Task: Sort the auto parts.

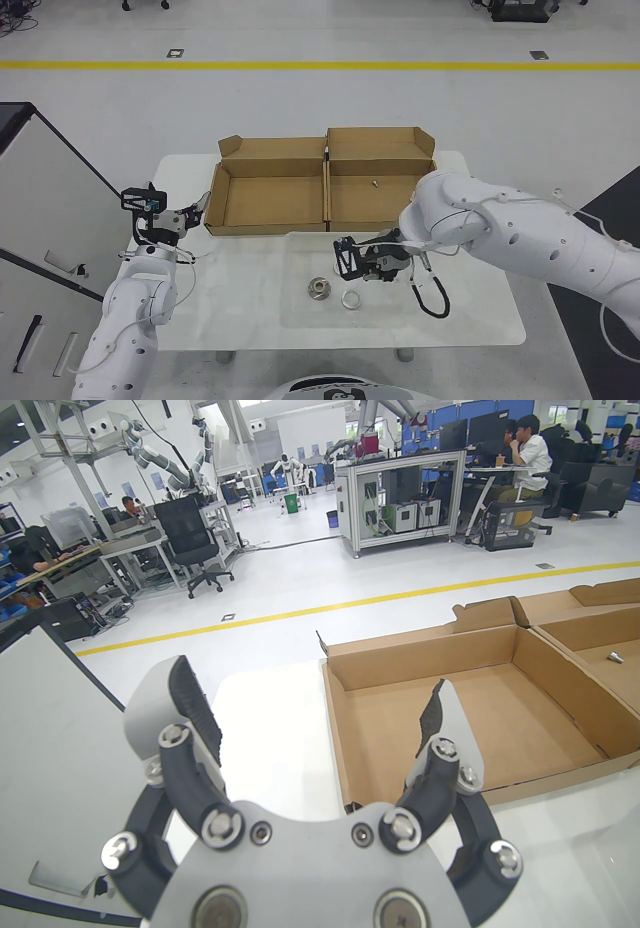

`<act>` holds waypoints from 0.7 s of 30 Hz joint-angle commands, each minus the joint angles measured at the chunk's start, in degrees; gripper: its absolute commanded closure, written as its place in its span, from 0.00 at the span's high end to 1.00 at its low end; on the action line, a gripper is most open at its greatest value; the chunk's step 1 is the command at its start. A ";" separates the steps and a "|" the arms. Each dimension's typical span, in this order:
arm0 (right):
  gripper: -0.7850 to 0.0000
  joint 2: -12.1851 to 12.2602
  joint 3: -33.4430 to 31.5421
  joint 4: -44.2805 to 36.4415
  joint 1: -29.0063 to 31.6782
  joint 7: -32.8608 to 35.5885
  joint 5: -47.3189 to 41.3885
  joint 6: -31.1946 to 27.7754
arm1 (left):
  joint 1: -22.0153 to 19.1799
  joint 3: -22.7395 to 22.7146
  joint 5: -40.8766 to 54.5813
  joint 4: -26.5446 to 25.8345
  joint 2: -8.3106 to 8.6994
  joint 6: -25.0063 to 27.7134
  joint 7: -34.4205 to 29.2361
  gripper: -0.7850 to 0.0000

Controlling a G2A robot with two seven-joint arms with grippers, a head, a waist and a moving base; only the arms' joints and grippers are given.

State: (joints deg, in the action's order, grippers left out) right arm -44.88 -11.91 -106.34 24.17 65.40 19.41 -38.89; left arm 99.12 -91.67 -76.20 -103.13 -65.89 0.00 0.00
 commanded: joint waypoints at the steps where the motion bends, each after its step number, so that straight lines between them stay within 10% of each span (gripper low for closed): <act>1: 0.00 0.00 0.00 0.00 0.00 0.00 0.00 0.00 | 0.00 0.00 0.00 0.00 0.00 0.00 0.00 1.00; 13: 0.00 1.91 -9.24 15.04 2.10 -18.88 -8.57 -7.11 | 0.00 0.00 0.00 0.00 0.00 0.00 0.00 1.00; 21: 0.00 -2.89 -8.21 19.39 -0.59 -22.43 -11.91 -11.89 | 0.00 0.00 0.00 0.00 0.00 0.00 0.00 1.00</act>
State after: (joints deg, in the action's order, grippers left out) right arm -46.77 -20.52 -87.56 24.29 43.21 8.00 -50.38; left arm 99.12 -91.67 -76.20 -103.13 -65.89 0.00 0.00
